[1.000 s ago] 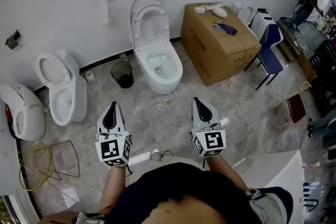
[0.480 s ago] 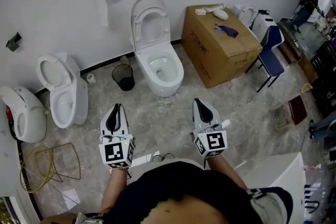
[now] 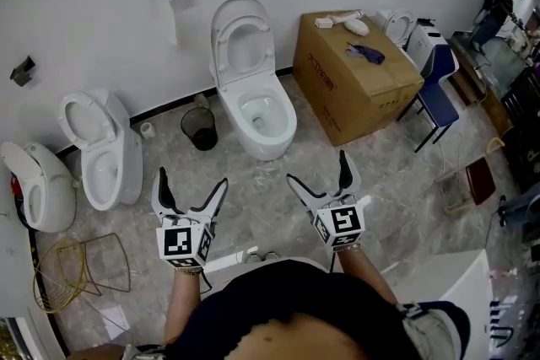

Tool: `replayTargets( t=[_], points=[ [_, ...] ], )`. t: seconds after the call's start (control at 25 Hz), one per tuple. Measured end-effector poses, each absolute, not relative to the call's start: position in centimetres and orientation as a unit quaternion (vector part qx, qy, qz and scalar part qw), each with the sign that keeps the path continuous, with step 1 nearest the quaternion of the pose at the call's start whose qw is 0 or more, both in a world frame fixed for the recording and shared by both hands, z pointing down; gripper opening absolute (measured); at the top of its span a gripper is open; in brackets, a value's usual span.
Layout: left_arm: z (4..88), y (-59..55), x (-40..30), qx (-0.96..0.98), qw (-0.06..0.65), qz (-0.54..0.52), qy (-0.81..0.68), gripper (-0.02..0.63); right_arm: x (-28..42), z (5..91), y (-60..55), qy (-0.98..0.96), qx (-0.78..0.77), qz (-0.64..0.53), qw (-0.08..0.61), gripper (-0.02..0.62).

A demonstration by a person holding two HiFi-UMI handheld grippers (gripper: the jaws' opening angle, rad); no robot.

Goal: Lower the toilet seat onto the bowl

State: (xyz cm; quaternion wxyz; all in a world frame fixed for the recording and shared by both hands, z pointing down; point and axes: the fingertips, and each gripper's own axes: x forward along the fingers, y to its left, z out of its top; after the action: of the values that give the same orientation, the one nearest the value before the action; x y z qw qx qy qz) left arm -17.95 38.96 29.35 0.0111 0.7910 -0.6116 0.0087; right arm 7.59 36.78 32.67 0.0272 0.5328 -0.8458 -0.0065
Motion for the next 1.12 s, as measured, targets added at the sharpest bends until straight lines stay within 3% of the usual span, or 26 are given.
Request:
replayTargets(
  t=[0.76,1.12],
  points=[
    [33.0,34.7,-15.5,0.777,0.012,0.083,-0.624,0.578,10.6,33.8,31.7,-0.849,0.527,-0.033,0.029,0.581],
    [34.6,30.5,-17.4,0.772,0.024,0.083,-0.63,0.578,9.6,35.0,27.6,-0.856,0.513,-0.04,0.046,0.581]
  ],
)
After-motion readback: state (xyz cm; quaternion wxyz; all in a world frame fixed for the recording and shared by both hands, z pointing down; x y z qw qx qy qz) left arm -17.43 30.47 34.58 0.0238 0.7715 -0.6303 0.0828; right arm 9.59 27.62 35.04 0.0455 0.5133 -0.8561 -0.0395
